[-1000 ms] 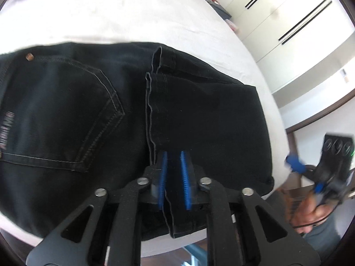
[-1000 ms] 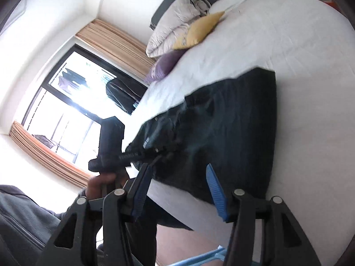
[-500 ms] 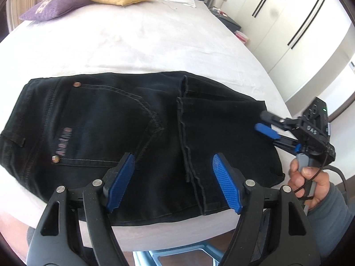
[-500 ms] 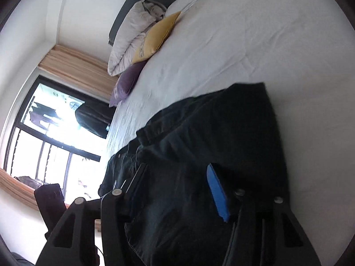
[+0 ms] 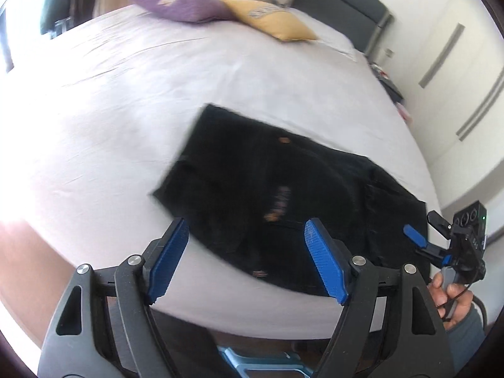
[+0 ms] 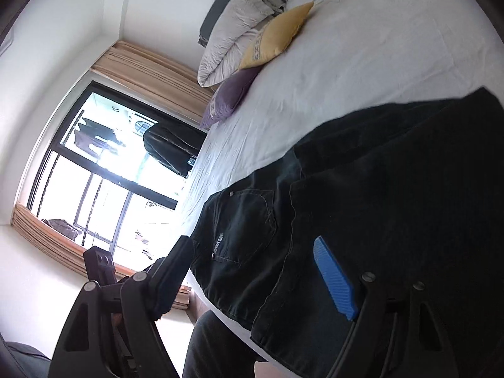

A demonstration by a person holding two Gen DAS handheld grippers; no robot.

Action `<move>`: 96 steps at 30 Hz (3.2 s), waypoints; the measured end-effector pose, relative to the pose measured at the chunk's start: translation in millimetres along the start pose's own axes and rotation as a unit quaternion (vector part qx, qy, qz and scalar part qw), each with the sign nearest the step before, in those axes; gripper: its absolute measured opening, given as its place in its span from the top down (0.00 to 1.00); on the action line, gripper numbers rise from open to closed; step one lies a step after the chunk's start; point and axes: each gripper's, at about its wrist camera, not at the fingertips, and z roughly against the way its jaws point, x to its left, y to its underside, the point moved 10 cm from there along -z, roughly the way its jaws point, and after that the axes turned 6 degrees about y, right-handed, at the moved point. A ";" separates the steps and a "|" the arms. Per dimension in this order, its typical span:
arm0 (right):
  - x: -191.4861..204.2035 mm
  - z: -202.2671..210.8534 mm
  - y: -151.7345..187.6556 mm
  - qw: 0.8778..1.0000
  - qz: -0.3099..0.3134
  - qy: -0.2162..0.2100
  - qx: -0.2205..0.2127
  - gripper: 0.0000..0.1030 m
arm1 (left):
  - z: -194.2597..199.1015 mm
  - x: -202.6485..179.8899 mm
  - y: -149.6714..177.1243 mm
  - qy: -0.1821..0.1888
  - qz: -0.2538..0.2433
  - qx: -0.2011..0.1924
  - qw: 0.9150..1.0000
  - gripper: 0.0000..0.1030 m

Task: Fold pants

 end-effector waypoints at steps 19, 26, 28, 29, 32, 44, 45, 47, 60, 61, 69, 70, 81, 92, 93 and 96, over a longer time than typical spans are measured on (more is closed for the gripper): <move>-34.1 -34.4 7.5 0.993 -0.003 0.117 -0.008 0.18 | -29.6 63.0 33.2 0.045 0.132 0.037 0.990 0.27; -2.8 -20.7 -9.0 0.998 -0.036 0.047 -0.034 0.14 | -47.1 58.7 38.5 0.110 0.173 0.041 0.978 0.27; -3.9 -22.2 -7.3 0.998 -0.042 0.040 -0.031 0.14 | -55.5 61.9 38.8 0.126 0.197 0.037 0.972 0.27; -5.1 -23.2 -7.9 0.998 -0.048 0.039 -0.032 0.14 | -59.1 64.3 37.9 0.132 0.211 0.034 0.968 0.27; -13.6 -19.9 -9.0 0.997 -0.065 0.032 -0.041 0.14 | -63.9 68.6 32.5 0.152 0.238 0.018 0.959 0.24; -34.6 -25.9 -10.6 0.997 -0.064 0.030 -0.042 0.17 | -67.3 47.5 4.7 0.168 0.233 -0.016 0.958 0.24; -35.0 -26.0 -10.1 0.997 -0.061 0.030 -0.042 0.17 | -69.7 46.6 4.1 0.162 0.229 -0.013 0.960 0.24; -37.4 -26.1 -9.5 0.997 -0.059 0.032 -0.040 0.19 | -76.2 48.5 4.9 0.160 0.234 -0.010 0.959 0.32; -41.8 -25.9 -9.6 0.997 -0.058 0.030 -0.034 0.23 | -87.2 66.5 3.5 0.190 0.293 -0.031 0.937 0.85; -42.5 -25.7 -9.5 0.997 -0.058 0.030 -0.033 0.23 | -85.9 65.4 3.7 0.192 0.291 -0.035 0.937 0.86; -41.2 -21.1 -10.3 0.997 -0.057 0.034 -0.029 0.24 | -61.1 31.8 -10.5 0.162 0.212 -0.078 0.960 0.89; -40.9 -20.2 -10.8 0.997 -0.055 0.037 -0.028 0.24 | -55.8 22.0 -14.6 0.157 0.193 -0.085 0.965 0.89; -28.0 -1.7 -27.3 0.998 -0.050 0.026 0.007 0.10 | -38.7 -121.7 -22.4 0.137 -0.025 -0.101 0.985 0.89; 6.9 40.5 -59.2 0.998 0.035 -0.012 0.055 0.01 | -87.6 -273.1 51.5 0.118 -0.243 -0.054 0.961 0.89; 9.2 42.3 -58.4 0.997 0.046 -0.011 0.062 0.00 | -92.7 -286.1 61.2 0.116 -0.265 -0.049 0.956 0.89; 16.5 46.1 -55.2 0.994 0.079 -0.012 0.079 0.00 | -105.4 -309.6 83.4 0.123 -0.297 -0.033 0.946 0.89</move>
